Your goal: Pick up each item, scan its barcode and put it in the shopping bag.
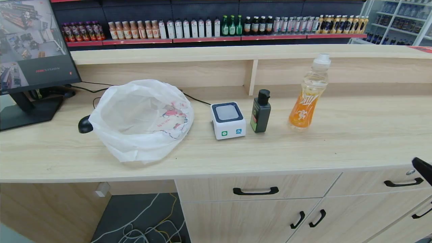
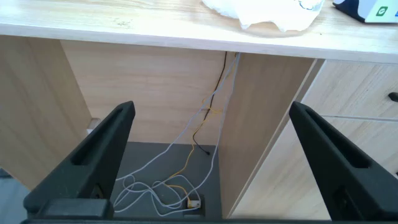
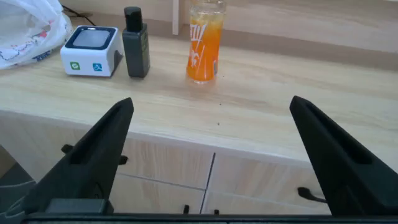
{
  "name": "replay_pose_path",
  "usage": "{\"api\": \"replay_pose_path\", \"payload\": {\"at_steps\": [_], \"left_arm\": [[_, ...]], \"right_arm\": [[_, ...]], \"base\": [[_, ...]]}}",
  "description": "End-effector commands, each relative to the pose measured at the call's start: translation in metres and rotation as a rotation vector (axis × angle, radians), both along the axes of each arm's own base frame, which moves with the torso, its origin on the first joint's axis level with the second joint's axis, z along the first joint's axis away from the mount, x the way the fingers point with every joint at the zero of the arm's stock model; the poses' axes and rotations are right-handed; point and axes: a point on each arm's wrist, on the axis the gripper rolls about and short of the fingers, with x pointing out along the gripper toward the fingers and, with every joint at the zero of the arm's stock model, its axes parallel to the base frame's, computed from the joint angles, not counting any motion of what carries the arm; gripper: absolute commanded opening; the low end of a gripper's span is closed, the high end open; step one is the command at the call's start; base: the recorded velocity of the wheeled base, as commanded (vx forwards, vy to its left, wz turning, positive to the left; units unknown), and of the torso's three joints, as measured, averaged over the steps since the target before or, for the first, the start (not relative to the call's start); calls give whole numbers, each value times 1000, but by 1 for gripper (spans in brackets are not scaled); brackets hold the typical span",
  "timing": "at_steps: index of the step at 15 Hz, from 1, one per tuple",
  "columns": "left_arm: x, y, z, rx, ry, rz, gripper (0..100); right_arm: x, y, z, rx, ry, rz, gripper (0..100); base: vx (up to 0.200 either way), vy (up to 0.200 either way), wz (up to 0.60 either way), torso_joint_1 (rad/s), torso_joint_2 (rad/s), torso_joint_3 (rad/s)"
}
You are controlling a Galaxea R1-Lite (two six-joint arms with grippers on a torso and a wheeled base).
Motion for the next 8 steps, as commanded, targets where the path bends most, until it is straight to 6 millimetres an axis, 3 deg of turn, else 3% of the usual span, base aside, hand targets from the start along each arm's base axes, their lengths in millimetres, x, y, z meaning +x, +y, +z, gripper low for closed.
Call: {"api": "replay_pose_path", "payload": {"at_steps": [1, 5, 8], "left_arm": [[0, 0, 0, -1, 0, 1, 100], [0, 0, 0, -1, 0, 1, 100], [0, 0, 0, -1, 0, 1, 100]], "right_arm": [[64, 15, -5, 23, 59, 49, 100], [114, 32, -2, 58, -87, 95, 100], [126, 44, -4, 84, -203, 86, 100]], "base": [[0, 0, 0, 0, 0, 0], [0, 0, 0, 0, 0, 0], [0, 0, 0, 0, 0, 0]]}}
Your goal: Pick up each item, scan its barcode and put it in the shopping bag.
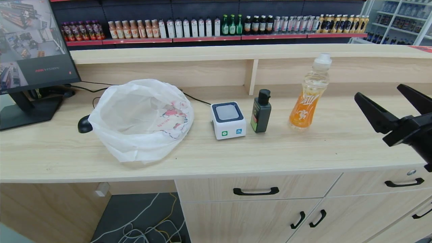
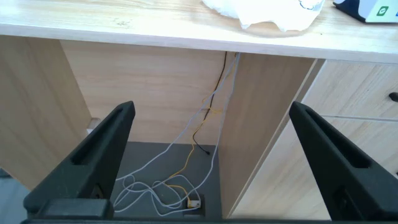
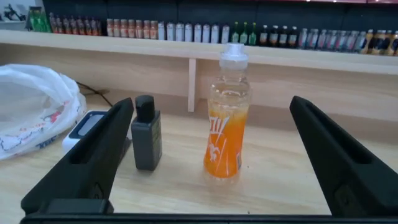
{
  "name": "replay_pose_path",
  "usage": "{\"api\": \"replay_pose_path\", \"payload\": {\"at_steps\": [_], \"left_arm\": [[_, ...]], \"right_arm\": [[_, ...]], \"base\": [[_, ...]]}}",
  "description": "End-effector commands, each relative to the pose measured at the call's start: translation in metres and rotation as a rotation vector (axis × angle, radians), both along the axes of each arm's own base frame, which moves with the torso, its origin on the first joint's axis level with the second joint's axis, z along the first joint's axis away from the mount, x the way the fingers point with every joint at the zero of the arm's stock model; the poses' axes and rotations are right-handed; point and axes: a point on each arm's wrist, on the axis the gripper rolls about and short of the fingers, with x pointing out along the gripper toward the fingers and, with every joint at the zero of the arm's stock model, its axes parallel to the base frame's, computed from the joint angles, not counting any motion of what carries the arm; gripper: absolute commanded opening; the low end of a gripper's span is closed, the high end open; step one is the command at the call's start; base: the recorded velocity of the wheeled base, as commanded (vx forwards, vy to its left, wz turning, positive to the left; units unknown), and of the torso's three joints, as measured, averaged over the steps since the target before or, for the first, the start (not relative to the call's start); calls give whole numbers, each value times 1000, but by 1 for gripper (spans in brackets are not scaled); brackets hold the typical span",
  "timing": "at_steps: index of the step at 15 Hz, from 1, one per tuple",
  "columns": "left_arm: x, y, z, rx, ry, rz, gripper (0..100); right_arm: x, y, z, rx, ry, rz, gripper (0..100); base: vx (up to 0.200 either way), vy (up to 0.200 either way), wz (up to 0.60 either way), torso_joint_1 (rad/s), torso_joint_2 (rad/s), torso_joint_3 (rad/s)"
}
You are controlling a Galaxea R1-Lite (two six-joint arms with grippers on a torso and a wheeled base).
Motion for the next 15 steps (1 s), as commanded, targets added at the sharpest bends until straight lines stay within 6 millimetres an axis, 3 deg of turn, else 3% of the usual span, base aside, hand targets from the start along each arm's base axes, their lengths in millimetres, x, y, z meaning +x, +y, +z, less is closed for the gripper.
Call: {"api": "replay_pose_path", "payload": {"at_steps": [1, 5, 10, 15], "left_arm": [[0, 0, 0, 0, 0, 1, 100], [0, 0, 0, 0, 0, 1, 100], [0, 0, 0, 0, 0, 1, 100], [0, 0, 0, 0, 0, 1, 100]], "right_arm": [[24, 14, -27, 6, 76, -16, 100], [29, 24, -21, 33, 42, -21, 100], [35, 30, -33, 40, 102, 1, 100], [51, 68, -35, 40, 103, 80, 100]], "base": [[0, 0, 0, 0, 0, 0], [0, 0, 0, 0, 0, 0], [0, 0, 0, 0, 0, 0], [0, 0, 0, 0, 0, 0]]}}
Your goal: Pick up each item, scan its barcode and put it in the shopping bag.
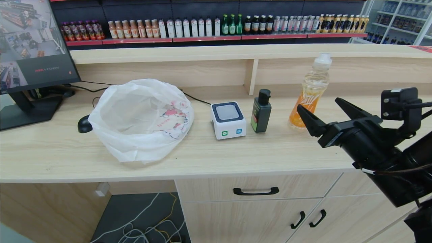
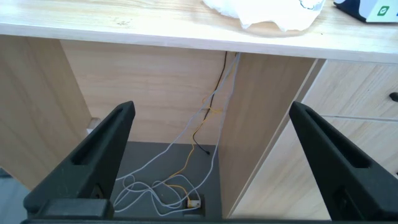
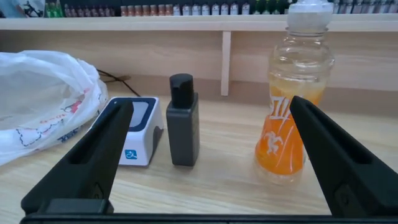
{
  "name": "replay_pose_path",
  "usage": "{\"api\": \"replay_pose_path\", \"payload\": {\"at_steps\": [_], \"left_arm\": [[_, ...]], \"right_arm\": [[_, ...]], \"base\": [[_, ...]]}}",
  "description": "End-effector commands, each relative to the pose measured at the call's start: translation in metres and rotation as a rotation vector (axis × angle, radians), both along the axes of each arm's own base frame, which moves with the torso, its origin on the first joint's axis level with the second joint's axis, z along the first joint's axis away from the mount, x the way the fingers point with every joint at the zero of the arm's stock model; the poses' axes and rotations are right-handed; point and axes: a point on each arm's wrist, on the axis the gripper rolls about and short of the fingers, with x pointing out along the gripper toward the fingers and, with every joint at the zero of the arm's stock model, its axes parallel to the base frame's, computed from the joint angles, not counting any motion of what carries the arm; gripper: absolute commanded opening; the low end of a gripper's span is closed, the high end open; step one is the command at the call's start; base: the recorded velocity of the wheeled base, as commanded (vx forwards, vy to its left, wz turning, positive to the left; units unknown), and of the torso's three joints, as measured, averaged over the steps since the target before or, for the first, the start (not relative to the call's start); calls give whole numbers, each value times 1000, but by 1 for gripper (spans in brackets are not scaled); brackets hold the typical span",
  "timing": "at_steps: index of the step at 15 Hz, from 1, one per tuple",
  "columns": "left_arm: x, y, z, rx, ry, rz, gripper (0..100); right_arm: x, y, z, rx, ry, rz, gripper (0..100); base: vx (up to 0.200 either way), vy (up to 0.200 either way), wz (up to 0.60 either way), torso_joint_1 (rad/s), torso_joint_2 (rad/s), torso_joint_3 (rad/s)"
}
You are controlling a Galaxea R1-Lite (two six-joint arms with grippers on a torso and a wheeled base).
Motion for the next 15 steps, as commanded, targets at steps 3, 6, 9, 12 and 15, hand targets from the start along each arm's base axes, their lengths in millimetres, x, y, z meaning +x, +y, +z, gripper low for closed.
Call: {"api": "replay_pose_path", "payload": {"at_steps": [3, 6, 9, 12, 15], "left_arm": [[0, 0, 0, 0, 0, 1, 100], [0, 0, 0, 0, 0, 1, 100], [0, 0, 0, 0, 0, 1, 100], [0, 0, 0, 0, 0, 1, 100], [0, 0, 0, 0, 0, 1, 100]], "right_arm": [[13, 18, -7, -6, 19, 27, 100], [25, 27, -12, 6, 31, -8, 100], [31, 33, -15, 17, 42, -45, 100], [41, 43, -19, 17, 50, -30, 100], [48, 52, -21, 0, 47, -2, 100]], "base": [[0, 0, 0, 0, 0, 0], [0, 0, 0, 0, 0, 0], [0, 0, 0, 0, 0, 0], [0, 0, 0, 0, 0, 0], [0, 0, 0, 0, 0, 0]]}}
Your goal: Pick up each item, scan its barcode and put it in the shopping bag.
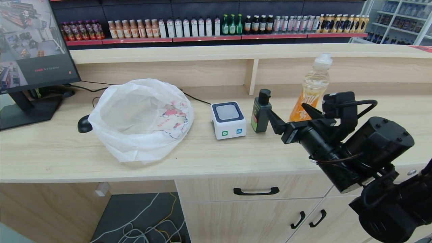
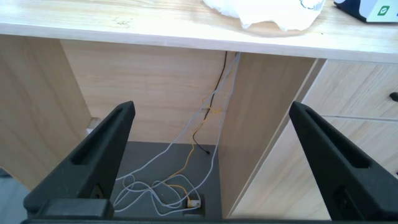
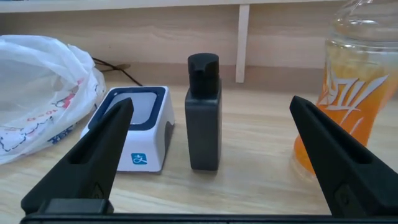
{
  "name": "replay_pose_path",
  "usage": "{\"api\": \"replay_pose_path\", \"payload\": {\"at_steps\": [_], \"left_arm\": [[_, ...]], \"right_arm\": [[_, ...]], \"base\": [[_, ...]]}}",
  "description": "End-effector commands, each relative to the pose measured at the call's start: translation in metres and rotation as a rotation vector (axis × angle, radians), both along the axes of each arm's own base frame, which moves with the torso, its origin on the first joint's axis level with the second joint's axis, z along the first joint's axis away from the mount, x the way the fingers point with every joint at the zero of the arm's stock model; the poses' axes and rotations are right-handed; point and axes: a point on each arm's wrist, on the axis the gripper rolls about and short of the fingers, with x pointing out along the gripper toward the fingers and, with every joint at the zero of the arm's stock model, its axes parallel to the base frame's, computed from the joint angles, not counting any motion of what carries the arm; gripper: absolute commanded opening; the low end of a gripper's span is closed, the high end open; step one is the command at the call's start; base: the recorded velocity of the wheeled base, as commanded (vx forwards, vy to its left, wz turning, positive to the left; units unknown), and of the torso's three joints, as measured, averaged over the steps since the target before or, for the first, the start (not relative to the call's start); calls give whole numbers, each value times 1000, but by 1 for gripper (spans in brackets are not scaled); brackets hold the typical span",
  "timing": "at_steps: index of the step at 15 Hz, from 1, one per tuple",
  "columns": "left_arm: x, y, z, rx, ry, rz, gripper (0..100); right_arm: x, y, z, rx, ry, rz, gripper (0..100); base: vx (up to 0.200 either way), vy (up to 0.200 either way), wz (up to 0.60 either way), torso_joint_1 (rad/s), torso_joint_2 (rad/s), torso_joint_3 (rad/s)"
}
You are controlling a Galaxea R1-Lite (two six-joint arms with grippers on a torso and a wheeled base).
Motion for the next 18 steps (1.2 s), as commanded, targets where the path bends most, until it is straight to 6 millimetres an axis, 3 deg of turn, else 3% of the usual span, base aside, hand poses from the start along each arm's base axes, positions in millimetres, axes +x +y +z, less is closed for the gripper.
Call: {"api": "replay_pose_path", "payload": {"at_steps": [1, 9, 10, 18], "left_arm": [[0, 0, 0, 0, 0, 1, 100], [0, 0, 0, 0, 0, 1, 100], [0, 0, 0, 0, 0, 1, 100], [0, 0, 0, 0, 0, 1, 100]], "right_arm": [[10, 13, 2, -13, -4, 18, 100], [46, 35, -5, -26, 54, 12, 100], [58, 41, -8, -2, 54, 13, 100], [86, 35, -11, 27, 91, -21, 100]], "base": [[0, 0, 0, 0, 0, 0], [0, 0, 0, 0, 0, 0], [0, 0, 0, 0, 0, 0], [0, 0, 0, 0, 0, 0]]}}
